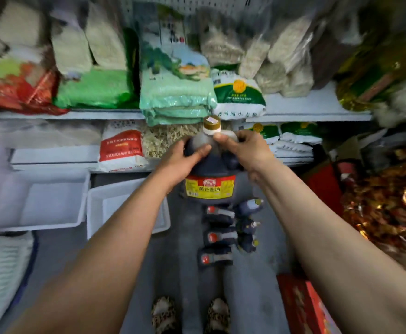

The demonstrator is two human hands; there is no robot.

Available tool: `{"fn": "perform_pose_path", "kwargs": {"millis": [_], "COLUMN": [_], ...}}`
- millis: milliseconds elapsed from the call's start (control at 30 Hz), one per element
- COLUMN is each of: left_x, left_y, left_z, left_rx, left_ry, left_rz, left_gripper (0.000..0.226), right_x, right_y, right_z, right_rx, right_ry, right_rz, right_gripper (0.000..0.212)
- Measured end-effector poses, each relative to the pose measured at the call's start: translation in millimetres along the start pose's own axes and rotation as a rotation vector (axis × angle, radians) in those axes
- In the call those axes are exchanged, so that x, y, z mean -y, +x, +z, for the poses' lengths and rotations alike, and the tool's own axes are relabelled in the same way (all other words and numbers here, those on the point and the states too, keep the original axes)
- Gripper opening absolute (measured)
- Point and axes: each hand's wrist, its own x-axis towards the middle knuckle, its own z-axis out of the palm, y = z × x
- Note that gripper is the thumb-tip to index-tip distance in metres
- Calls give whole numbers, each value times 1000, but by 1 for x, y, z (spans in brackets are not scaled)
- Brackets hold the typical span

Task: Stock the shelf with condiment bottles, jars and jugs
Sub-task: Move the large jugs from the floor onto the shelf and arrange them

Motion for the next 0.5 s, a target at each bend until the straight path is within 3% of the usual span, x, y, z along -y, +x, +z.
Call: {"fn": "perform_pose_path", "kwargs": {"millis": [267, 500], "left_x": [-199, -303], "left_y": [-31, -17], "left_z": [-43, -29], "left_rx": [-49, -68], "left_ry": [153, 152], "left_rz": [315, 465], "left_gripper": [70, 63], "right_x": [173, 236], "right_y": [-40, -17], "right_z": [-106, -186], "right_rx": [-71, -40], "right_ry": [99, 187], "right_rz": [-145, -203], "right_gripper": [40, 56]}}
